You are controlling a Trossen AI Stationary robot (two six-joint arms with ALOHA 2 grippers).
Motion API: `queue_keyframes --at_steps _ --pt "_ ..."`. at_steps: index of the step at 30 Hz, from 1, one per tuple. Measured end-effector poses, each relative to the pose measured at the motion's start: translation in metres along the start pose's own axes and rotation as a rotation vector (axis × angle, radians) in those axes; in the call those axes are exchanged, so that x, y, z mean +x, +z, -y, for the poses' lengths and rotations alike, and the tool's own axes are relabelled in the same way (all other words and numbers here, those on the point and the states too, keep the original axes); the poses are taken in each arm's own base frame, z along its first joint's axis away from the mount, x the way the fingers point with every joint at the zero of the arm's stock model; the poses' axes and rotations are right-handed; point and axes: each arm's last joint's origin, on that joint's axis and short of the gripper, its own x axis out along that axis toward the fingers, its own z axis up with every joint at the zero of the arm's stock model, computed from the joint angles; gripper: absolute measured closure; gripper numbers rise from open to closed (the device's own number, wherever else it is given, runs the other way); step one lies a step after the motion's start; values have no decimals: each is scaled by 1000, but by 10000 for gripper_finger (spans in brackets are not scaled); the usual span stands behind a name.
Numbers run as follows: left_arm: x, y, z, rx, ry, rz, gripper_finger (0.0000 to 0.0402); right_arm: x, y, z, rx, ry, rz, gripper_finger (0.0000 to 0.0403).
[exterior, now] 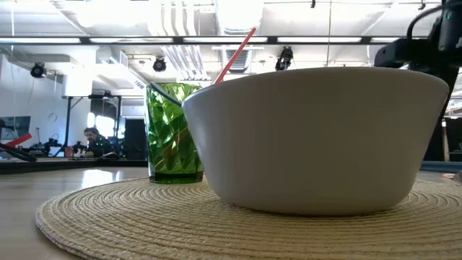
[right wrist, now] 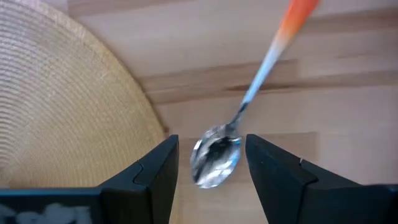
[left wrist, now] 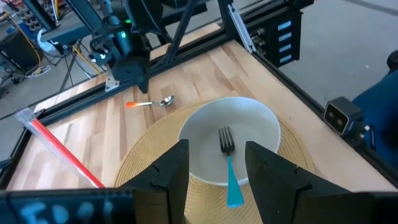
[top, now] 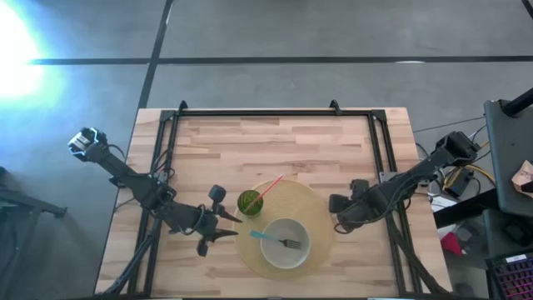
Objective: Pick & Place Utensil
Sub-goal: Put the orange spoon into the white bowl on the brown mat
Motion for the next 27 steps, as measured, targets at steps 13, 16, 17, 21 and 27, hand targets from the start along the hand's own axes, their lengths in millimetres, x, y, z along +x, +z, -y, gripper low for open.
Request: queue_keyframes --at_steps 13,16,17,21,27 --pt "0 -3 0 26 -4 -31 250 29 1 12 16 -17 -34 225" --pt "0 -3 0 27 -4 -31 250 34 2 16 32 -32 -21 225" --pt "0 -4 1 27 -4 -33 250 36 3 18 34 -37 -18 225" --pt "1 -9 2 30 -6 -47 250 43 4 22 57 -42 -14 225" --pt "2 -13 3 25 -7 -58 250 50 7 24 81 -37 -17 227"
